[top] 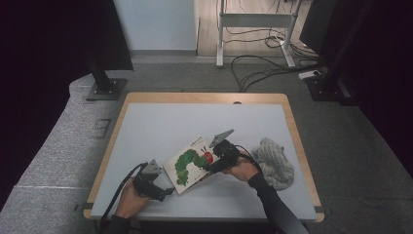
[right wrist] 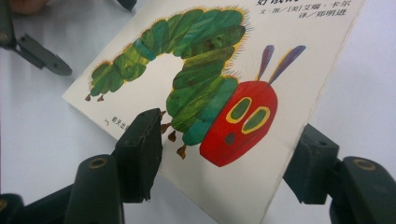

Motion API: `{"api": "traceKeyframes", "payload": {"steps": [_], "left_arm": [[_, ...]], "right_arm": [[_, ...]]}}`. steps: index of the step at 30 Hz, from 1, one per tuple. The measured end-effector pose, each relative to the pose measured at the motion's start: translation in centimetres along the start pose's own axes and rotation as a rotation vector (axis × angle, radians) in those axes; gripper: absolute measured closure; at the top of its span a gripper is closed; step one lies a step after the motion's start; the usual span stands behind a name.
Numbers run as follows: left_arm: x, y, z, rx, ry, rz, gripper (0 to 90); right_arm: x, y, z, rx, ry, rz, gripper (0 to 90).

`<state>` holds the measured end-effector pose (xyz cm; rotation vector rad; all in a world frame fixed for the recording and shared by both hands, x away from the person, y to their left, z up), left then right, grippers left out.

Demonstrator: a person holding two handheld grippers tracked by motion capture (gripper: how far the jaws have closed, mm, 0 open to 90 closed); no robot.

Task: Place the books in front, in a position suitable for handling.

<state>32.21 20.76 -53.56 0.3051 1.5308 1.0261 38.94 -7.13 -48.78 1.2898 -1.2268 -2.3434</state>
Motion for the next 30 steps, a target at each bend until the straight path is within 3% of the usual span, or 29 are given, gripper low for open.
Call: {"api": "traceKeyframes", "payload": {"steps": [12, 30], "left_arm": [[-1.2, 0.0, 0.1, 0.015, -0.014, 0.002, 0.0], [-2.1, -0.4, 0.2, 0.039, 0.001, -0.002, 0.0]], "right_arm": [[1.6, 0.5, 0.0, 0.002, -0.016, -0.014, 39.5], [3.7, 1.1, -0.1, 0.004, -0.019, -0.036, 44.9]]}}
Point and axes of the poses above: each handheld gripper's, and its own axes: y roughly backward along the jaws, x roughly out of its underside, z roughly to its left, the point moved 2 cm from there along -y, roughly forward along the jaws, and after that the axes turned 15 degrees about -y, right-handed, at the moved point
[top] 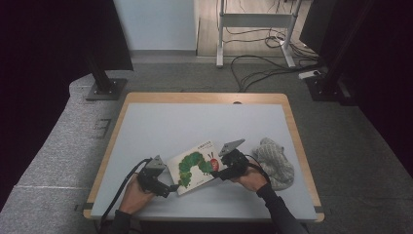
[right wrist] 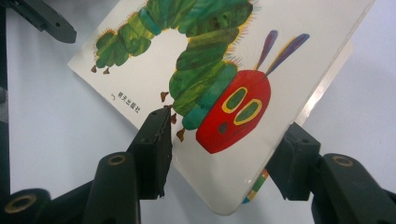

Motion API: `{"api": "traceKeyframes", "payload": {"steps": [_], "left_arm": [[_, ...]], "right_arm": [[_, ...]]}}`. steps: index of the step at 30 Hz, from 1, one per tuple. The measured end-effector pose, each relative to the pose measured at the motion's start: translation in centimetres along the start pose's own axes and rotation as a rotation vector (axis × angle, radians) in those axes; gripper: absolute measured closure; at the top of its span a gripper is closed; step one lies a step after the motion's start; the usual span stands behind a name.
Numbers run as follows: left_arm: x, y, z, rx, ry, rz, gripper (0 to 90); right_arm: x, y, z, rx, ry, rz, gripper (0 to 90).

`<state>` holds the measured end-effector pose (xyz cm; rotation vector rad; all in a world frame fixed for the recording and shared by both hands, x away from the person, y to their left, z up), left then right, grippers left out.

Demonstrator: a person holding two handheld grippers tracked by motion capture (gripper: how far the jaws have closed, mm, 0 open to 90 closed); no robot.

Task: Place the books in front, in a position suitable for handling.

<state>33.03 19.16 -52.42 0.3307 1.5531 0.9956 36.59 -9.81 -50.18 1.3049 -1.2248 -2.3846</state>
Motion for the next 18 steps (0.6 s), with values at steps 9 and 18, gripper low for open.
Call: {"api": "traceKeyframes", "payload": {"steps": [9, 18], "left_arm": [[-0.2, -0.6, -0.1, 0.014, 0.008, 0.013, 0.0], [-0.9, -0.9, -0.3, 0.013, -0.015, 0.008, 0.8]], "right_arm": [[1.0, -0.2, -0.3, -0.001, -0.013, -0.004, 47.1], [1.5, -0.3, -0.6, -0.001, -0.016, -0.003, 48.2]]}}
Point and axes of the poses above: each handheld gripper's, and its own axes: y roughly backward along the jaws, x roughly out of its underside, z roughly to its left, the point moved 2 cm from there along -y, roughly forward along the jaws, and after that the axes turned 15 degrees about -y, right-handed, at the moved point
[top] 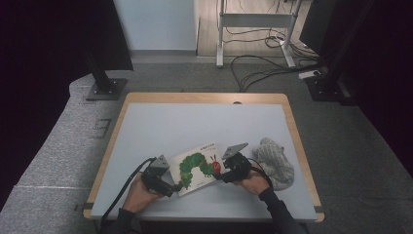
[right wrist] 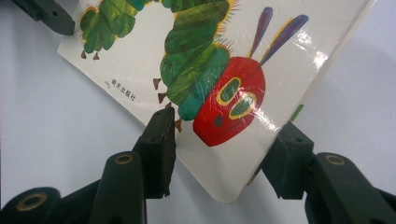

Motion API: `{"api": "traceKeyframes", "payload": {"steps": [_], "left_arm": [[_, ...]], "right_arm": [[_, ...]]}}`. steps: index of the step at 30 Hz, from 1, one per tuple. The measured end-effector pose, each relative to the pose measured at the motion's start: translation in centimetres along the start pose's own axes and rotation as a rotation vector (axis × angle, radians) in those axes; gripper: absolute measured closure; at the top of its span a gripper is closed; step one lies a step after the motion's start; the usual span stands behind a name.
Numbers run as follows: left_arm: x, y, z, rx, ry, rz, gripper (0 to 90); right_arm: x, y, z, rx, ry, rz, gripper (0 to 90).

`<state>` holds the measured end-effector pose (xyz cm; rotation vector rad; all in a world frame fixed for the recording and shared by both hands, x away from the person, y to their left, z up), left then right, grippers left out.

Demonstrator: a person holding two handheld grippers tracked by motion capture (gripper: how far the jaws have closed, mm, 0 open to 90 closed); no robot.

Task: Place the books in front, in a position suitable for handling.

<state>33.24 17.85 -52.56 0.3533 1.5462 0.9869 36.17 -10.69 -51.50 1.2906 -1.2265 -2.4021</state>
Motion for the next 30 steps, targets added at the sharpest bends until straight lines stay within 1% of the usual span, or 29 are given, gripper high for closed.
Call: {"api": "traceKeyframes", "payload": {"steps": [3, 9, 13, 14, 17, 19, 21, 26, 30], "left_arm": [[-0.4, 0.0, -0.2, -0.009, -0.021, 0.002, 5.3], [-0.6, 0.5, -0.3, -0.015, -0.021, -0.016, 10.9], [-0.7, 0.8, -0.3, -0.02, -0.018, -0.027, 14.6], [-0.7, 0.9, -0.3, -0.024, -0.025, -0.022, 15.3], [-0.8, 0.9, -0.4, -0.037, -0.029, -0.019, 17.2], [-0.9, 1.0, -0.4, -0.041, -0.031, -0.017, 18.2], [-0.9, 1.2, -0.5, -0.042, -0.032, -0.019, 19.3], [-1.0, 1.5, -0.5, -0.044, -0.024, -0.031, 23.7], [-1.1, 1.8, -0.4, -0.045, -0.02, -0.037, 27.6]], "right_arm": [[0.0, 0.0, 0.0, -0.002, -0.004, 0.001, 48.2], [0.1, 0.1, -0.2, -0.022, -0.021, -0.002, 47.1], [0.0, 0.3, -0.3, -0.014, -0.009, 0.001, 42.3], [0.0, 0.3, -0.4, -0.006, -0.004, -0.003, 41.0], [-0.4, 0.4, -0.7, 0.014, -0.027, -0.011, 32.3], [-0.6, 0.2, -0.9, 0.027, -0.035, -0.005, 28.8], [-0.9, 0.0, -1.1, 0.028, -0.048, -0.003, 26.3], [-1.8, -0.8, -1.5, 0.026, -0.053, 0.004, 25.1], [-2.8, -1.1, -1.9, 0.007, -0.072, -0.015, 26.3]]}}
Point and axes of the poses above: each handheld gripper's, and its own axes: y roughly backward along the jaws, x roughly out of its underside, z roughly to its left, the point moved 2 cm from there along -y, roughly forward along the jaws, and after that the axes turned 15 degrees about -y, right-handed, at the moved point
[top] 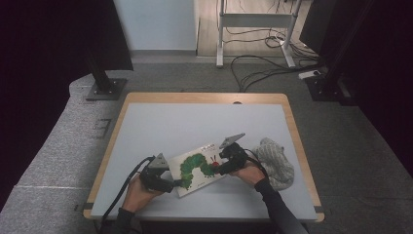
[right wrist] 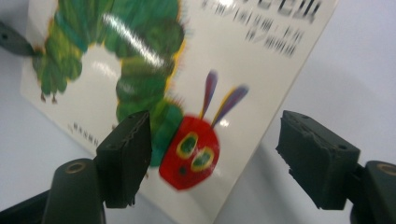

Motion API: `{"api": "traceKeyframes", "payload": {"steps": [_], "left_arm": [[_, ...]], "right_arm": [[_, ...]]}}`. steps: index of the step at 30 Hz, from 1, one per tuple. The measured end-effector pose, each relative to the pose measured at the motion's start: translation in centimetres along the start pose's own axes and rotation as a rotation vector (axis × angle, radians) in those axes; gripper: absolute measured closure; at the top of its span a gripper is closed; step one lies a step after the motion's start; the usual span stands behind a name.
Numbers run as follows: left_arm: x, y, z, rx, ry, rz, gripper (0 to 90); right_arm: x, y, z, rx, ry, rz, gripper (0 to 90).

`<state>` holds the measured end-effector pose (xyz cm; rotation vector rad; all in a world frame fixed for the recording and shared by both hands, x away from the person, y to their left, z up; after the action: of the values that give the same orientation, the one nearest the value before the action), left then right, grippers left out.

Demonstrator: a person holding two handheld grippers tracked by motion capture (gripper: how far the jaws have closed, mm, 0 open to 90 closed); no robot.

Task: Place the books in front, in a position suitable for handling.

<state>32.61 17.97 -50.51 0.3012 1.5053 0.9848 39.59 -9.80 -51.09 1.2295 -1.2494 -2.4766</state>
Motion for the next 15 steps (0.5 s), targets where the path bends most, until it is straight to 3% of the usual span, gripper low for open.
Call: {"api": "traceKeyframes", "payload": {"steps": [4, 10, 15], "left_arm": [[-0.2, 0.3, 0.1, 0.001, 0.008, -0.009, 31.7], [-0.6, 0.7, 0.3, 0.005, 0.017, -0.016, 38.4], [-1.1, 1.2, 0.5, 0.001, 0.01, -0.015, 44.3]], "right_arm": [[-0.7, 0.1, -0.1, -0.022, 0.005, -0.011, 33.7], [-0.9, 0.5, 0.0, -0.017, 0.003, -0.027, 40.7], [-0.7, 1.3, -0.3, -0.043, -0.019, -0.053, 46.3]]}}
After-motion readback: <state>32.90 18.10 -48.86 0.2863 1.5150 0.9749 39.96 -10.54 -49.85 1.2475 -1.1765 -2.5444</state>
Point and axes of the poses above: each handheld gripper's, and its own axes: y roughly backward along the jaws, x roughly out of its underside, z roughly to its left, the point moved 2 cm from there along -y, roughly forward along the jaws, and after that the axes turned 15 degrees about -y, right-handed, at the moved point
